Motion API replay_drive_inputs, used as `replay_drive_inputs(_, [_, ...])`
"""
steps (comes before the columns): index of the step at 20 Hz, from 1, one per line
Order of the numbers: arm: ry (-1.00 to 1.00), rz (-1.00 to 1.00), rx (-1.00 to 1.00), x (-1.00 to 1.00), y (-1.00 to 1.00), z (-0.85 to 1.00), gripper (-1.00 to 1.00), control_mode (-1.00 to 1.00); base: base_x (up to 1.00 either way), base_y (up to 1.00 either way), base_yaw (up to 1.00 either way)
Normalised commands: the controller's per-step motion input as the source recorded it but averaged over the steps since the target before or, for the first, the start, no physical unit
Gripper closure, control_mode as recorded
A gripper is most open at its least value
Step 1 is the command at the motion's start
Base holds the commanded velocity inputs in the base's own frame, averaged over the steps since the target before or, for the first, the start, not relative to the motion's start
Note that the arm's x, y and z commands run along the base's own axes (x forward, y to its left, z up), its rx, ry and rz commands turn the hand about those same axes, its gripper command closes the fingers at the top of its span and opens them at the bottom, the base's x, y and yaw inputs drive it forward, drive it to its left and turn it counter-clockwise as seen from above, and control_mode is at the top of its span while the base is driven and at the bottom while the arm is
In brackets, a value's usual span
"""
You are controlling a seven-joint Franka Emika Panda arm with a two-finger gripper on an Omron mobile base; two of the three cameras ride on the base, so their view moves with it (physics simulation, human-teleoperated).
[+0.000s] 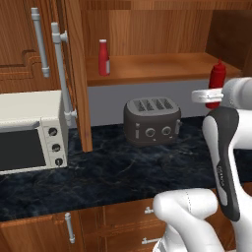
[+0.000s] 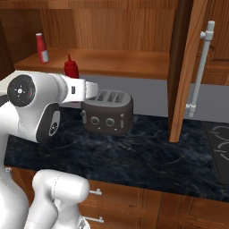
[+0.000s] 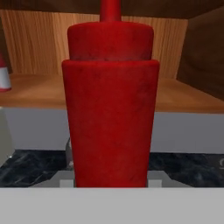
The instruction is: Move the ketchup and ketchup from the cabinet to the dining counter.
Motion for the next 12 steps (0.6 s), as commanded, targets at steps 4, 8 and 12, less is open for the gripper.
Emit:
replay_drive_inputs(4, [0.00, 0.00, 0.02, -0.27, 0.00, 0.00, 1.00, -1.00, 0.00, 0.00, 0.00])
replay_drive_inputs(8, [0.00, 0.00, 0.00, -0.14, 0.00, 0.00, 1.00, -1.00, 0.00, 0.00, 0.00])
replay_drive_inputs(12, [0.00, 0.00, 0.00, 0.00, 0.00, 0.00, 1.00, -1.00, 0.00, 0.00, 0.00])
